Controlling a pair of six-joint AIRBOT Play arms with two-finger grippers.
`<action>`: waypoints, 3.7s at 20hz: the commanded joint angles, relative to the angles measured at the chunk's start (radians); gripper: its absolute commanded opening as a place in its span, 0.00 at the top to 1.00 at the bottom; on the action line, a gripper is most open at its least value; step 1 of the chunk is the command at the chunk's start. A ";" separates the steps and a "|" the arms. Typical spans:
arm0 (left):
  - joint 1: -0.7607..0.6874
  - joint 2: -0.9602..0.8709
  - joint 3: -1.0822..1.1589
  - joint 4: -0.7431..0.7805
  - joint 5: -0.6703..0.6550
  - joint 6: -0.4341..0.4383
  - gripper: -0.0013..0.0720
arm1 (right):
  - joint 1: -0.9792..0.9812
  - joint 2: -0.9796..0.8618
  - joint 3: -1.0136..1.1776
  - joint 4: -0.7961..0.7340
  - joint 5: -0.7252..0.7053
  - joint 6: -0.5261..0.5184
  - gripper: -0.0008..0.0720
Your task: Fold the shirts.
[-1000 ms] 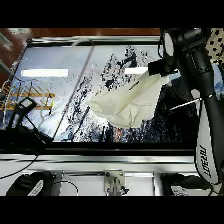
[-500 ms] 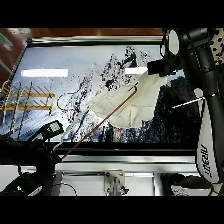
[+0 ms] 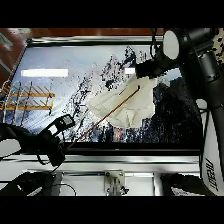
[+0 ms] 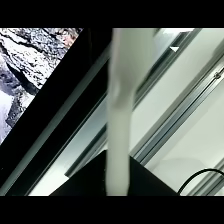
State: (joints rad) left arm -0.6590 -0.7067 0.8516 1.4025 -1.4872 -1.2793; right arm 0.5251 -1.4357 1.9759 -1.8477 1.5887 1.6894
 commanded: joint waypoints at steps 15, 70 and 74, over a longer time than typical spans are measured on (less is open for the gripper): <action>0.001 -0.153 0.003 0.034 0.214 0.150 0.90 | 0.027 0.074 0.001 0.421 0.011 -0.174 0.89; 0.174 -0.343 0.103 -0.328 0.510 -0.162 0.90 | -0.238 0.138 -0.295 0.642 -0.503 -0.784 0.33; 0.181 -0.343 0.103 -0.257 0.510 -0.162 0.90 | -0.119 0.164 -0.249 0.782 -0.680 -0.897 0.12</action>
State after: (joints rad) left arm -0.4900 -1.0485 0.9535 1.0996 -0.9684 -1.4437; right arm 0.3157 -1.2873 1.7020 -1.1877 1.0851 0.9310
